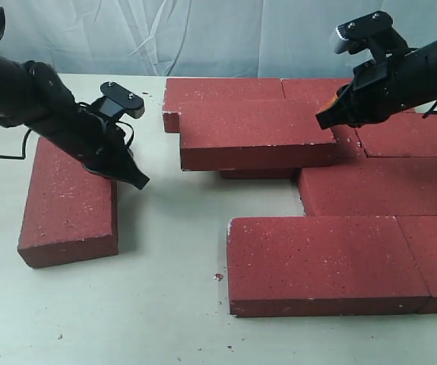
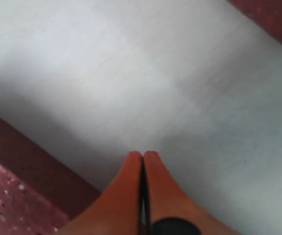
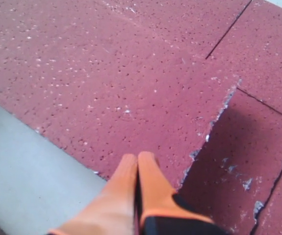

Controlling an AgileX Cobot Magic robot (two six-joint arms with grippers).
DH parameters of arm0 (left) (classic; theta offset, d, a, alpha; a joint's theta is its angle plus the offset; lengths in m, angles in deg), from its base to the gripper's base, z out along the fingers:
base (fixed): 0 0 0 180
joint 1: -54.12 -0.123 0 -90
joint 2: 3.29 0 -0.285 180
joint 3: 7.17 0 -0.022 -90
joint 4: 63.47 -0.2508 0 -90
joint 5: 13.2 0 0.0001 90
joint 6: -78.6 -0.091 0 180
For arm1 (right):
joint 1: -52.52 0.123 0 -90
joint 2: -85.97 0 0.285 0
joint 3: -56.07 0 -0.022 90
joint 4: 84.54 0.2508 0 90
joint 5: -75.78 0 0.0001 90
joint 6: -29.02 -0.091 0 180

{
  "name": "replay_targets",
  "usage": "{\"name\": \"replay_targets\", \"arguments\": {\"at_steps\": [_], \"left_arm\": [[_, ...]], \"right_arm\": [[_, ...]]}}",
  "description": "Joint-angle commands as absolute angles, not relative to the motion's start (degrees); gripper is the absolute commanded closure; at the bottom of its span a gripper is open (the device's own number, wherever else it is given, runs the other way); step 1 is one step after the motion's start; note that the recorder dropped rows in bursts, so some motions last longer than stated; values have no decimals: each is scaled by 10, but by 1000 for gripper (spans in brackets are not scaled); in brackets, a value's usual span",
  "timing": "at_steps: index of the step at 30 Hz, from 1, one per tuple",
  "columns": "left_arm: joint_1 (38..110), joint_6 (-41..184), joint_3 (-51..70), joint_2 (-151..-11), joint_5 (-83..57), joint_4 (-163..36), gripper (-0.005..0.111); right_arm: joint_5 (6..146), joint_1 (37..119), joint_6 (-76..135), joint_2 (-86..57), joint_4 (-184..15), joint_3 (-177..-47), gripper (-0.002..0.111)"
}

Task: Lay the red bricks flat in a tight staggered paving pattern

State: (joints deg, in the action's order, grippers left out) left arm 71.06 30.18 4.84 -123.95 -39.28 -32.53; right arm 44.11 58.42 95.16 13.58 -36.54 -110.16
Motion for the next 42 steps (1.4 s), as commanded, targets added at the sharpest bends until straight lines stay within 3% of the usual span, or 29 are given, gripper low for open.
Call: {"name": "replay_targets", "arguments": {"at_steps": [1, 10, 15, 20, 28, 42], "left_arm": [[713, 383, 42, -1238, -395, -428, 107], [675, 453, 41, -1217, -411, -547, 107], [647, 453, 41, -1217, -372, -513, 107], [689, 452, 41, -1216, -259, -399, 107], [759, 451, 31, -1218, -222, -389, 107], [782, 451, 21, -1218, -232, -371, 107]], "right_arm": [[471, 583, 955, 149, -365, -1099, 109], [514, 579, 934, 163, -413, -1099, 109], [546, 565, 888, 163, -446, -1099, 109], [574, 565, 879, 170, -455, -1099, 109], [596, 566, 871, 226, -450, -1103, 109], [539, 590, 872, 226, -418, -1122, 109]]}}
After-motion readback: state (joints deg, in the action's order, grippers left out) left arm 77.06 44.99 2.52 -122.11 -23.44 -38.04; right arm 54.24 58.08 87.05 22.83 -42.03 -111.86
